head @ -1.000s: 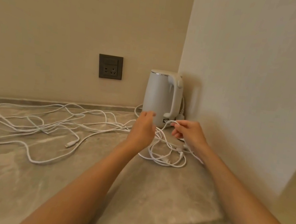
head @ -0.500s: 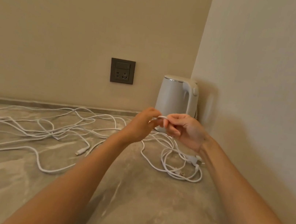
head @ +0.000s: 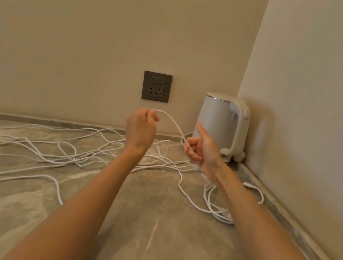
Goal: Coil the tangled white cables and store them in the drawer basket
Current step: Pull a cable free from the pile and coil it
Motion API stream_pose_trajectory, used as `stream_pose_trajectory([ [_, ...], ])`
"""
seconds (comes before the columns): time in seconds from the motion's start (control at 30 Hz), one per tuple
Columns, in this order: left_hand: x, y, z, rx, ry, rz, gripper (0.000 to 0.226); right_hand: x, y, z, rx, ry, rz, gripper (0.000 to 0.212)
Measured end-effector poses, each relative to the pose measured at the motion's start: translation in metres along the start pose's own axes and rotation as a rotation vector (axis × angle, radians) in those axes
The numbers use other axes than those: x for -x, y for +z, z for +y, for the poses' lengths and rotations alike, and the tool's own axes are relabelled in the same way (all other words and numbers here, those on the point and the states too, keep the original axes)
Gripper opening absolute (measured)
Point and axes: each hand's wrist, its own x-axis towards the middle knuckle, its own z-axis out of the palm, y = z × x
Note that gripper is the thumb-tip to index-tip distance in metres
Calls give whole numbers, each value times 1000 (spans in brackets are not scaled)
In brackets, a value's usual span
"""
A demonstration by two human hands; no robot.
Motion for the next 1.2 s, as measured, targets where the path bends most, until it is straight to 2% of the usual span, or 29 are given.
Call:
stream_pose_trajectory([
  [0.07, -11, -6, -9, 16, -96, 37, 30, -4, 3, 4, 47, -10, 30, 66],
  [0.13, -18, -8, -18, -12, -115, -10, 27, -8, 6, 4, -75, 2, -15, 63],
  [0.2, -20, -5, -25, -62, -89, -54, 25, -13, 10, 0, -237, 41, -126, 65],
  [0.4, -29, 9, -32, -150, -18, -103, 23, -27, 22, -10, -419, 149, -481, 78],
  [0.5, -26, 16, -31, -193, 43, -239, 21, -28, 31, -18, -589, 93, -538, 86],
  [0.57, -20, 19, -29, -199, 104, -418, 21, -30, 37, -23, -677, 50, -548, 89],
  [0.67, -9, 21, -29, -184, 98, -708, 43, -34, 37, -27, -743, 38, -503, 87],
  [0.77, -1, 25, -32, -156, 2, -923, 30, -44, 24, -21, -914, 27, -317, 76],
  [0.87, 0, 27, -33, -162, -48, -1038, 28, -52, 10, -10, -1046, 17, -180, 66],
  [0.97, -3, 23, -25, -218, -76, -1138, 29, -53, 10, -3, -1049, -2, -129, 63],
  [1.07, -10, 12, -13, -211, -106, -1155, 36, -52, 13, -8, -955, -47, -109, 65],
  [1.2, -24, -2, -6, -120, -142, -987, 39, -53, 14, -19, -663, -74, -107, 69],
])
